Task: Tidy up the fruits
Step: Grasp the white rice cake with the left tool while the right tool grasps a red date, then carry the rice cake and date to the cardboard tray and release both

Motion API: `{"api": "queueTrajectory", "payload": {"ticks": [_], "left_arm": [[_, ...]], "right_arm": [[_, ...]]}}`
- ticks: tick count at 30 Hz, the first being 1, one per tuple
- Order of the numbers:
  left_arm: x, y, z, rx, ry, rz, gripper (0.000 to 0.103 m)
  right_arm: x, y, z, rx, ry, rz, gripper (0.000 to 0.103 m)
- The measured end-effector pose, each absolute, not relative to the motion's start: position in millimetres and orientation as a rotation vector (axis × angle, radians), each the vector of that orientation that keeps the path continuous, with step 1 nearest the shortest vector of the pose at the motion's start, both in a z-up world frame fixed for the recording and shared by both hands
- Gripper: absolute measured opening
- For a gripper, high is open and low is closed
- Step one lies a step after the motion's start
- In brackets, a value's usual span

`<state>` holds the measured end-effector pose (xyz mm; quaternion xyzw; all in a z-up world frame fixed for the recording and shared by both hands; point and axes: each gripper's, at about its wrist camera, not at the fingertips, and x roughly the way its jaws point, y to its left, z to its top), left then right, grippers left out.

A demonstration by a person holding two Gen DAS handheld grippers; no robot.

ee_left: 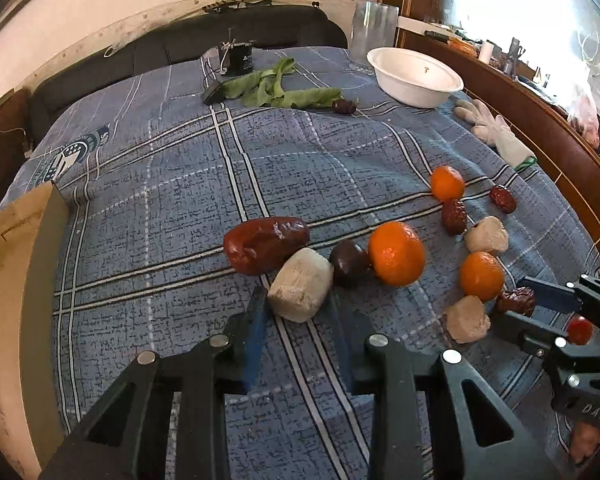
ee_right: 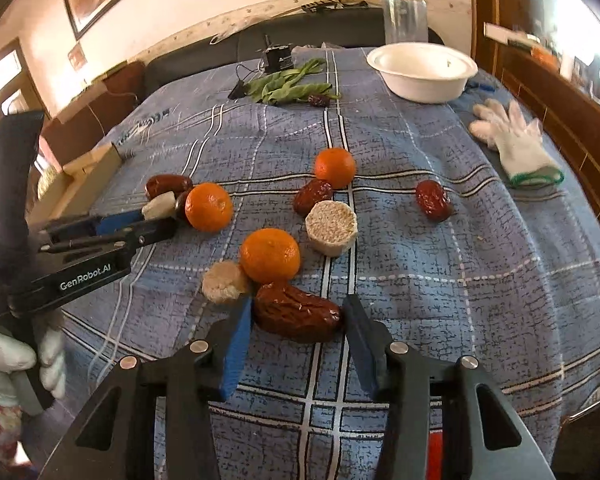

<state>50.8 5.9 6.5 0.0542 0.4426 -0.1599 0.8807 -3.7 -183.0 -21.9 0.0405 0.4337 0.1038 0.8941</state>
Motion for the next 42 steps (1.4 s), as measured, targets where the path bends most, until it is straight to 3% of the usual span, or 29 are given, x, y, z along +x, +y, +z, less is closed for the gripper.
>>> {"api": "queueTrajectory", "payload": {"ticks": [12,19,25,33,42], "left_arm": [[-7.2,64.0,55.6,-0.077,0.846,-0.316,0.029],[-46.4,168.1,83.3,-0.086,0.766,-0.051,0.029],[-62.0,265.7,68.2,-0.147,0.812,0.169,0.03],[-55.4,310.2,31.3,-0.231,0.896,0.201,0.03],[-56.3,320.2,26.6,-0.271,0.871,0.203,0.03]], "right_arm": [[-36.1,-160.2,8.9,0.09,0.822,0.283,0.049],[-53.8,-102.4,56.7,0.078,0.744,0.456,0.049],[-38.8,-8.0,78.6,0.054,0.752,0.67,0.05],[-27.6,123.5,31.0,-0.149,0.86,0.79,0.05],[-19.1,164.4,-10.1,-0.261,0.912,0.778,0.05]]}}
